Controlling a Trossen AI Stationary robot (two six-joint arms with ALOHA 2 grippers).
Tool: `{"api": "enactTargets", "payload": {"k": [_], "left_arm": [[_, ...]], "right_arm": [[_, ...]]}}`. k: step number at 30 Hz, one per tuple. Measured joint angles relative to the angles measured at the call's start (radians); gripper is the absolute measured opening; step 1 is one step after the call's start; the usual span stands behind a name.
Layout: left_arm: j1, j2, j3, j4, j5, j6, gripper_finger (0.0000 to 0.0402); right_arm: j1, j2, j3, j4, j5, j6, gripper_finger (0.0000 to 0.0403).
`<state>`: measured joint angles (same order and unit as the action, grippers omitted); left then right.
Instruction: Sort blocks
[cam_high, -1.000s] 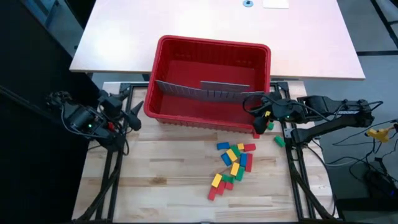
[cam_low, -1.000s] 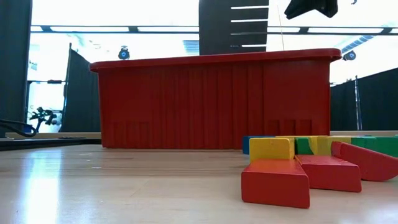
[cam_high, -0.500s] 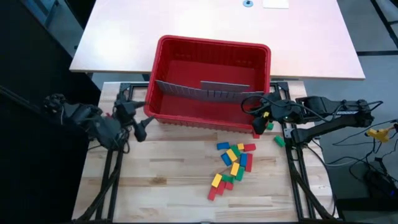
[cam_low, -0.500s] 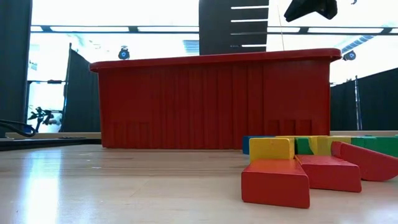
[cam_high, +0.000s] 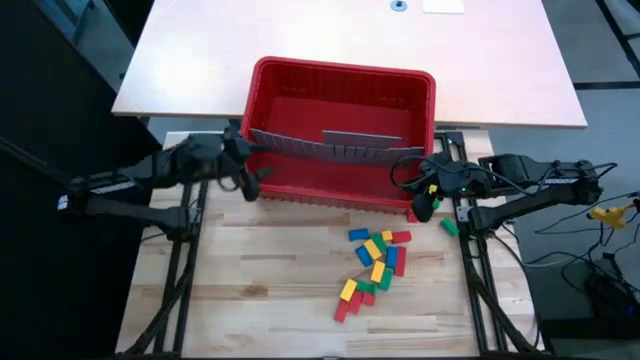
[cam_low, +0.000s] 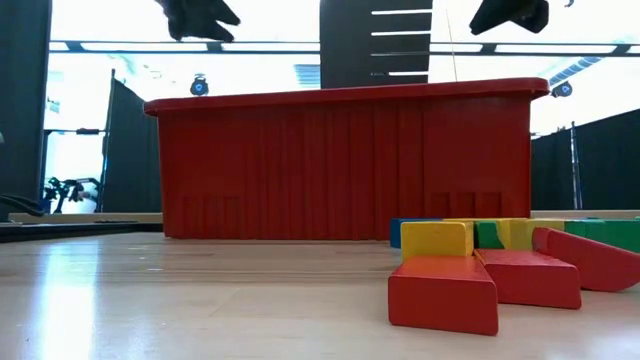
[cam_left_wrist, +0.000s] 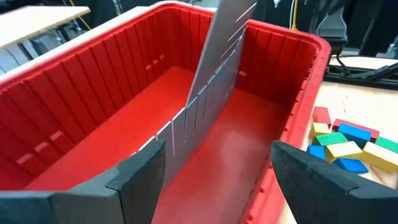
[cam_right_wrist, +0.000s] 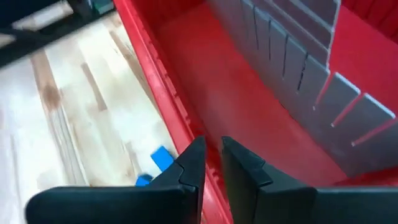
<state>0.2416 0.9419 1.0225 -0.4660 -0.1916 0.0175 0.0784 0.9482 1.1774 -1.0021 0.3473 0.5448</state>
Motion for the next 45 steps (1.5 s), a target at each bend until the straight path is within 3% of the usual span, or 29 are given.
{"api": "enactTargets", "payload": {"k": [4, 15, 27, 35, 45], "left_arm": [[0.091, 0.046, 0.000, 0.020, 0.083, 0.052, 0.0274], [0.218, 0.128, 0.006, 0.148, 0.126, 0.128, 0.0274], [0.396, 0.203, 0.007, 0.291, 0.091, 0.112, 0.0274], [0.499, 0.251, 0.012, 0.404, 0.084, 0.115, 0.0274], [0.638, 0.364, 0.161, 0.428, 0.205, 0.139, 0.0274]], "right_arm": [[0.000, -0.004, -0.010, -0.032, -0.003, 0.011, 0.0016], [0.000, -0.051, -0.105, -0.032, -0.018, 0.039, 0.0000], [0.004, -0.071, -0.156, 0.023, -0.172, -0.040, 0.0000], [0.004, -0.069, -0.159, 0.073, -0.212, -0.037, 0.0000], [0.004, -0.063, -0.159, 0.125, -0.251, -0.013, 0.0000]]}}
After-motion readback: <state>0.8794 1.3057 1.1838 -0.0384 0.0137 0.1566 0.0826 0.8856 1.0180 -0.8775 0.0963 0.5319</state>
